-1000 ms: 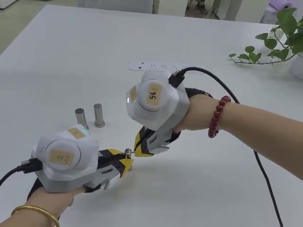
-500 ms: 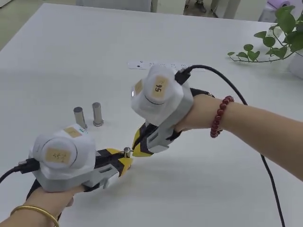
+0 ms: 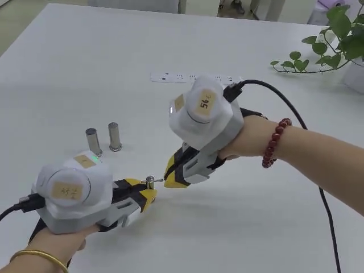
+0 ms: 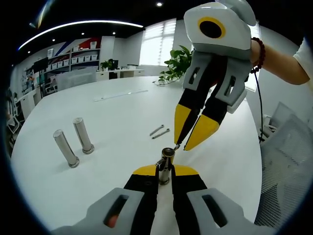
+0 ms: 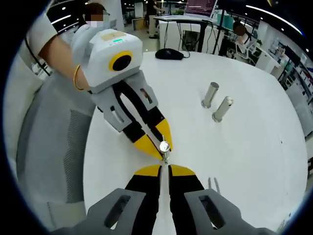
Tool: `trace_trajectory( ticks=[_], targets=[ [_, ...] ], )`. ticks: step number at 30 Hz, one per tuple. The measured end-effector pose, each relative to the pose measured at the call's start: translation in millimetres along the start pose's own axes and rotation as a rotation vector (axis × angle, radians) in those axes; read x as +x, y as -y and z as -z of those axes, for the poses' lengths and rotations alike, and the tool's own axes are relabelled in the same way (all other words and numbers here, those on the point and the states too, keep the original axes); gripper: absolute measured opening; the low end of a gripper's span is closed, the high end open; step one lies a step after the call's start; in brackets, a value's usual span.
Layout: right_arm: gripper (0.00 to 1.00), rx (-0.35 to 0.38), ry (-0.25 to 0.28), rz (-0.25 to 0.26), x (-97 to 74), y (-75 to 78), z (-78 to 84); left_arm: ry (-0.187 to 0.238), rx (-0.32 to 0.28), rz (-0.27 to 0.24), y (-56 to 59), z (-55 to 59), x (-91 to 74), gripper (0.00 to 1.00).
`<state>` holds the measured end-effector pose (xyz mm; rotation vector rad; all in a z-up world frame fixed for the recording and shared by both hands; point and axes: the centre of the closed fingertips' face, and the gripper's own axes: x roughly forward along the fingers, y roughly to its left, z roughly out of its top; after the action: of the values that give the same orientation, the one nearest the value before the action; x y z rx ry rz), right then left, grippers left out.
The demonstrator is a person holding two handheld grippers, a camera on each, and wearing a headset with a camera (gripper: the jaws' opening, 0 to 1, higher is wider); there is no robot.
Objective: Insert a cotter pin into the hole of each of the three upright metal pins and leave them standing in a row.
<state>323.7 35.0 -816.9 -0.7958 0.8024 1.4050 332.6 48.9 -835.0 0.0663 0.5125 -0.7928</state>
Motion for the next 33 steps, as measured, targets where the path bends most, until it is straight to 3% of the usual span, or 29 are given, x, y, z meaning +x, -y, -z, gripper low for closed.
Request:
trace_trajectory(
  ticks=[18,33],
  targets=[
    [0.03,0.001,0.005,0.002,6.8,0.2,-5.1,0.014,-0.056,0.012,0.3,1.5,0.2,0.08],
    [0.05,0.029,0.014,0.005,7.2,0.3,-4.4,0.002,-0.047,0.018,0.8,3.7,1.5,0.08]
  ],
)
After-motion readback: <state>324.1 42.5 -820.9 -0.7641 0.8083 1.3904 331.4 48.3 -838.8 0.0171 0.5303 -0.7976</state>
